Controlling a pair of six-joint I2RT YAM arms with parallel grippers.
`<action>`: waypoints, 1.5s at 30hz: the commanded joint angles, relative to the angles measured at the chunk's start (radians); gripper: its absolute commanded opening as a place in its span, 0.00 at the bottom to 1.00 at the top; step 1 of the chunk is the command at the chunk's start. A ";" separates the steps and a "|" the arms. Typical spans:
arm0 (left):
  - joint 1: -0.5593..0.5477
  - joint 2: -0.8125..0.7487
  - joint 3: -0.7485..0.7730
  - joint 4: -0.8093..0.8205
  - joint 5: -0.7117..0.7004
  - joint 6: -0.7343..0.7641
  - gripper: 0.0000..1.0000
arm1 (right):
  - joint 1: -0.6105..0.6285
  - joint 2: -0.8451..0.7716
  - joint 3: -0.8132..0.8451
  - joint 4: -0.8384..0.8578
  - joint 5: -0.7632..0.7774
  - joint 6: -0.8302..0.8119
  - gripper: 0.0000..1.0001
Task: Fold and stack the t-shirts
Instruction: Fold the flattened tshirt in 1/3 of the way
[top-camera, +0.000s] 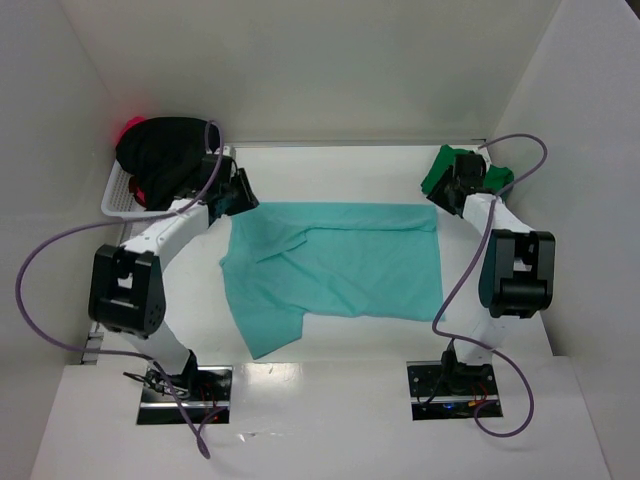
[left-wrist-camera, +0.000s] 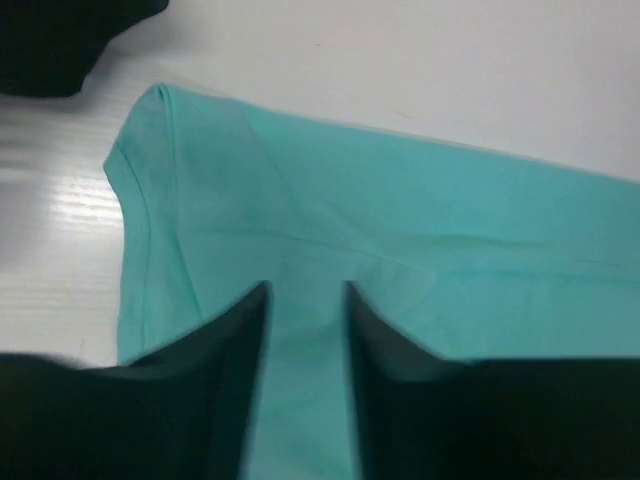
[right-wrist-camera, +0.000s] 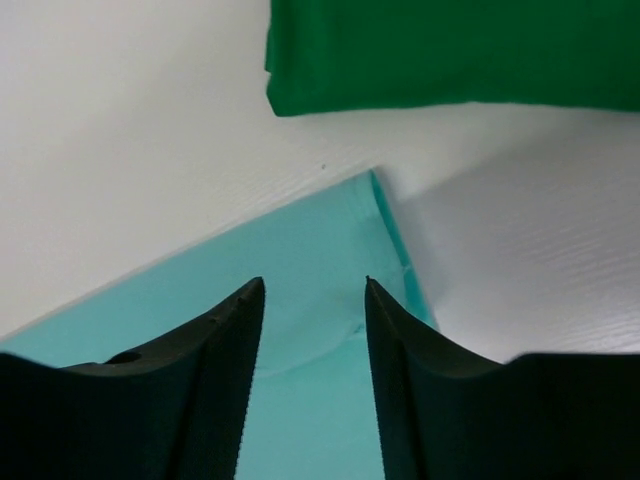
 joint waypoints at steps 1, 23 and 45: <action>0.012 0.138 0.101 0.050 -0.035 -0.004 0.29 | -0.008 0.036 0.055 0.039 -0.043 -0.025 0.38; 0.111 0.511 0.368 -0.086 -0.026 -0.042 0.00 | 0.001 0.312 0.231 -0.083 -0.086 -0.053 0.00; 0.111 0.654 0.588 -0.210 -0.039 0.030 0.00 | 0.051 0.505 0.508 -0.169 -0.055 -0.071 0.00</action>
